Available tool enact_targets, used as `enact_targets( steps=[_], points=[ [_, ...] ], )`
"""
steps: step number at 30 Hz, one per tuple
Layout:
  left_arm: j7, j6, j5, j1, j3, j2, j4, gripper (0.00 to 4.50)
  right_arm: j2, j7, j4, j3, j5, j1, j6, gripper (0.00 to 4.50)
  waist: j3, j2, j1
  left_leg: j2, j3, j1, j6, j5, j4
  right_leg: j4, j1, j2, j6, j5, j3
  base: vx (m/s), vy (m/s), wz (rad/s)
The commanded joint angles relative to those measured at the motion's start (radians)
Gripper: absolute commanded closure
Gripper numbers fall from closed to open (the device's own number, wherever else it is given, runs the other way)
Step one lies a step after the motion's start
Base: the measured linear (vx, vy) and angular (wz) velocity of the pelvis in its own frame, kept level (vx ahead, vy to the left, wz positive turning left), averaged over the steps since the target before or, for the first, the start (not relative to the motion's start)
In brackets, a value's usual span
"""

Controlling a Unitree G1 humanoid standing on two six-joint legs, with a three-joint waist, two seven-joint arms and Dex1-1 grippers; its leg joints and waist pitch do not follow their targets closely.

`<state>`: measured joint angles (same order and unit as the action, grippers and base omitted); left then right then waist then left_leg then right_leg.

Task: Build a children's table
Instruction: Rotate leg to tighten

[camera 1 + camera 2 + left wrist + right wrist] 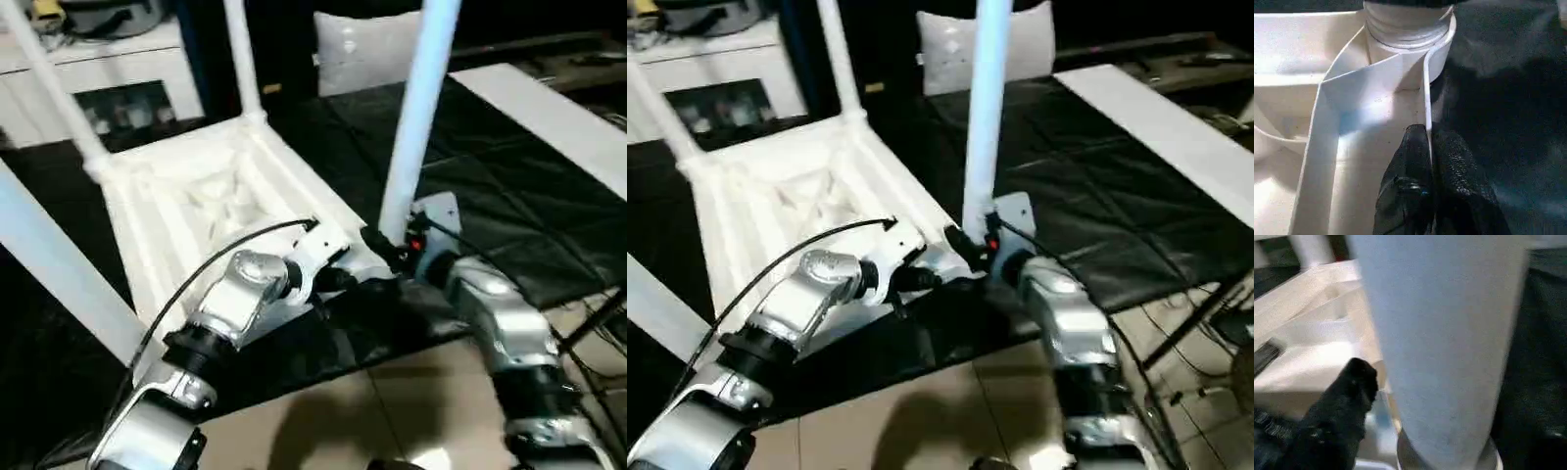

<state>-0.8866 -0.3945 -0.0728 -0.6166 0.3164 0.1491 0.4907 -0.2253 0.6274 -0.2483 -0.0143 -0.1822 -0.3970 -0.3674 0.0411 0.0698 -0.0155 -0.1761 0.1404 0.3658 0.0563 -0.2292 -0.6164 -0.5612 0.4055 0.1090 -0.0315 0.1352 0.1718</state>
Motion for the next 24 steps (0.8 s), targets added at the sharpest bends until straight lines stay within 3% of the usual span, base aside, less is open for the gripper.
enact_targets(
  steps=[1, 2, 3, 7, 9, 13, 15, 17, 18, 20, 24],
  points=[
    [-0.083, 0.048, -0.003, 0.016, 0.041, 0.027, -0.021, 4.50, -0.047, 0.119, 0.047, 0.012, -0.035, 0.012, 0.016, 0.71, -0.069, -0.012, -0.008, -0.049, -0.007, 0.007, -0.148, -0.062, 0.067, 0.059, -0.074, 0.063, -0.145, 0.263, -0.064, 0.000, 0.000, 0.00],
    [-0.093, 0.051, -0.003, 0.018, 0.044, 0.035, -0.022, 4.50, -0.064, 0.144, 0.053, 0.010, -0.039, 0.017, 0.017, 0.58, -0.069, -0.012, -0.011, -0.051, -0.007, 0.006, -0.145, -0.073, 0.069, 0.060, -0.075, 0.062, -0.140, 0.278, -0.064, 0.000, 0.000, 0.00],
    [-0.140, 0.095, -0.005, 0.023, 0.062, 0.065, -0.023, 4.50, -0.117, 0.227, 0.075, 0.006, -0.064, 0.030, 0.013, 0.50, -0.067, -0.012, -0.025, -0.053, -0.007, 0.002, -0.134, -0.098, 0.072, 0.064, -0.073, 0.062, -0.131, 0.308, -0.066, 0.000, 0.000, 0.00],
    [-0.263, 0.169, -0.009, 0.024, 0.109, 0.128, -0.025, 4.50, -0.236, 0.395, 0.086, 0.021, -0.084, 0.041, 0.002, 0.25, -0.061, -0.016, -0.034, -0.051, -0.003, 0.000, -0.103, -0.152, 0.078, 0.071, -0.072, 0.062, -0.114, 0.377, -0.069, 0.000, 0.000, 0.00],
    [-0.320, 0.213, -0.007, 0.022, 0.131, 0.155, -0.022, 4.50, -0.285, 0.460, 0.082, 0.040, -0.092, 0.039, 0.007, 0.04, -0.062, -0.014, -0.038, -0.051, -0.004, -0.003, -0.099, -0.157, 0.078, 0.072, -0.070, 0.063, -0.110, 0.390, -0.069, 0.000, 0.000, 0.00],
    [-0.431, 0.304, -0.026, 0.011, 0.185, 0.210, -0.011, 4.50, -0.354, 0.612, 0.079, 0.099, -0.094, 0.032, 0.055, 0.04, -0.066, -0.014, -0.049, -0.056, -0.002, -0.004, -0.111, -0.139, 0.076, 0.064, -0.069, 0.061, -0.127, 0.345, -0.072, 0.000, 0.000, 0.00],
    [-0.493, 0.335, -0.023, 0.008, 0.207, 0.229, -0.020, 4.50, -0.364, 0.669, 0.068, 0.121, -0.101, 0.021, 0.061, 0.37, -0.067, -0.016, -0.054, -0.058, -0.003, -0.002, -0.114, -0.127, 0.076, 0.059, -0.069, 0.062, -0.140, 0.327, -0.072, 0.000, 0.000, 0.00],
    [-0.515, 0.341, -0.019, 0.008, 0.214, 0.234, -0.028, 4.50, -0.365, 0.687, 0.064, 0.127, -0.105, 0.017, 0.063, 0.38, -0.068, -0.015, -0.060, -0.060, -0.001, -0.004, -0.115, -0.120, 0.076, 0.058, -0.068, 0.063, -0.147, 0.320, -0.074, 0.000, 0.000, 0.00],
    [-0.550, 0.351, -0.011, 0.007, 0.225, 0.241, -0.038, 4.50, -0.364, 0.722, 0.056, 0.137, -0.109, 0.010, 0.063, 0.49, -0.067, -0.024, -0.066, -0.060, 0.000, -0.003, -0.116, -0.110, 0.076, 0.055, -0.068, 0.064, -0.149, 0.321, -0.075, 0.000, 0.000, 0.00],
    [-0.564, 0.354, -0.008, 0.007, 0.231, 0.245, -0.045, 4.50, -0.364, 0.739, 0.057, 0.146, -0.111, 0.007, 0.058, 0.65, -0.067, -0.021, -0.074, -0.062, 0.002, -0.006, -0.111, -0.108, 0.076, 0.055, -0.065, 0.065, -0.152, 0.330, -0.077, 0.000, 0.000, 0.00],
    [-0.608, 0.375, 0.004, 0.015, 0.248, 0.250, -0.068, 4.50, -0.365, 0.802, 0.065, 0.193, -0.132, -0.003, 0.046, 1.02, -0.066, -0.026, -0.075, -0.061, 0.002, -0.005, -0.100, -0.120, 0.079, 0.056, -0.067, 0.065, -0.142, 0.360, -0.079, 0.000, 0.000, 0.00]
  ],
)
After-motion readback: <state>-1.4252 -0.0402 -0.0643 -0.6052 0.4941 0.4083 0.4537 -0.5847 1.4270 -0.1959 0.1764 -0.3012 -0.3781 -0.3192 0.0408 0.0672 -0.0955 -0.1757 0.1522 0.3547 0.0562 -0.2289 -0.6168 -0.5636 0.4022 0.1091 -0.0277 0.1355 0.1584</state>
